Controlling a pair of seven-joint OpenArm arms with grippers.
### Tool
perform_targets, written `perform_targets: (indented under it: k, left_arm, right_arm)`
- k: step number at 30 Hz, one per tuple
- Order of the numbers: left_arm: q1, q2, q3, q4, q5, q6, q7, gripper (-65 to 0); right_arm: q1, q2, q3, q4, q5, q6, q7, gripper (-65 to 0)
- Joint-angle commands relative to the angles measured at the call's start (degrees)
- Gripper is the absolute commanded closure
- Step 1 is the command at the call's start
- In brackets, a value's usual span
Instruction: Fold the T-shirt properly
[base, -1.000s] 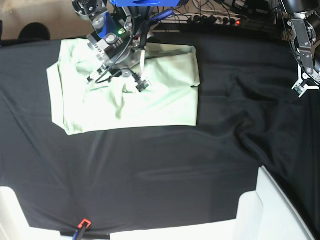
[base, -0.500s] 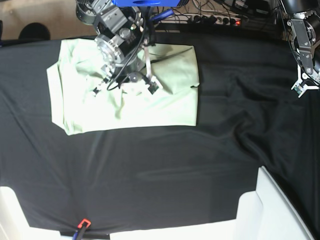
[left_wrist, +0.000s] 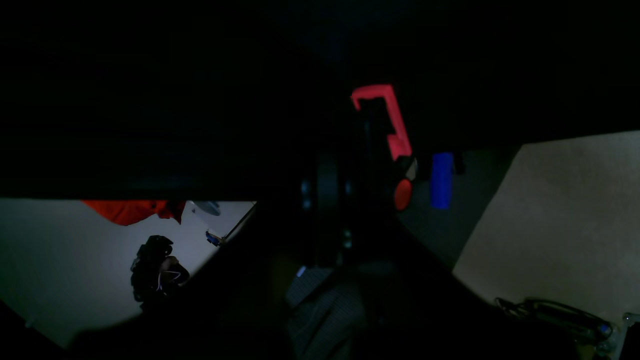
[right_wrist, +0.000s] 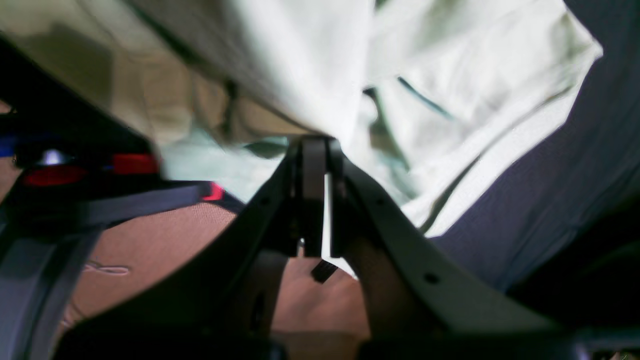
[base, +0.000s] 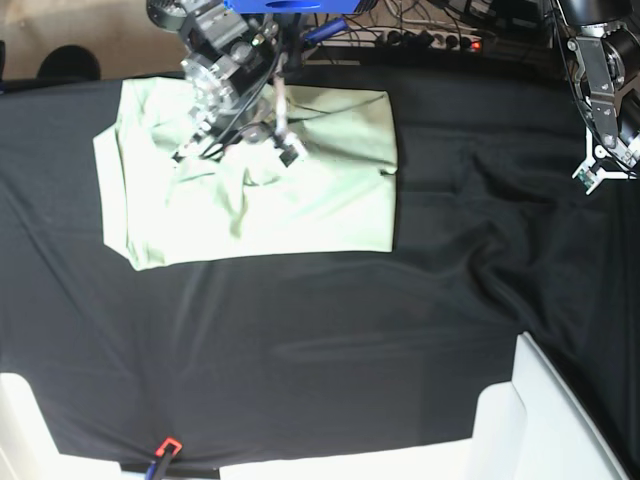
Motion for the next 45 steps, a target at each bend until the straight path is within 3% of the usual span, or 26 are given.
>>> perform_targets:
  k: [1,7,16,21,24,26,30,34,42,45]
  left_arm:
    - [-0.26,-1.15,-0.36,0.77,0.99,0.58,0.67,0.0]
    - [-0.26,-1.15,-0.36,0.77,0.99,0.58,0.67,0.0]
    - [-0.26,-1.15,-0.36,0.68,0.99,0.58,0.67,0.0]
    - [-0.26,-1.15,-0.36,0.68,0.99,0.58,0.67,0.0]
    - [-0.26,-1.15,-0.36,0.68,0.99,0.58,0.67,0.0]
    - [-0.26,-1.15,-0.36,0.68,0.99,0.58,0.67,0.0]
    - [-0.26,-1.15,-0.36,0.68,0.99,0.58,0.67,0.0]
    - [-0.26,-1.15,-0.36,0.68,0.99,0.58,0.67,0.0]
    - [-0.26,-1.07,-0.36,0.68,0.99,0.58,0.67,0.0]
    - [-0.26,-1.07,-0.36,0.68,0.99,0.58,0.67,0.0]
  right_arm:
    - [0.28,-0.22,1.27,0.70,-0.61,-0.05,0.11,-0.1]
    - [0.28,-1.01,5.41,-4.49,-0.08,-0.05,0.02,-0.1]
    - [-1.04,-1.54,7.78,-2.64,8.10,-0.23,0.38,-2.5]
    - [0.37,-1.45,12.97,5.45,7.92,-0.23,0.46,-25.8]
    - [3.44,-1.28,22.20,6.15,8.36,0.30,1.08,-40.8]
    - [4.94,-1.36,30.55,6.15,11.26,4.34,3.28,-48.0]
    - [7.84,-1.19,48.04,5.10,24.98,21.75,2.49,-54.3]
    - [9.60,-1.19,56.66,3.16,31.22,30.81,0.38,-55.1]
    - [14.52,-0.84,73.27,-10.20,46.69,31.46,0.20,-55.1]
    - [16.63,2.33,75.74,-16.88,51.70,31.46,-2.96,-54.7]
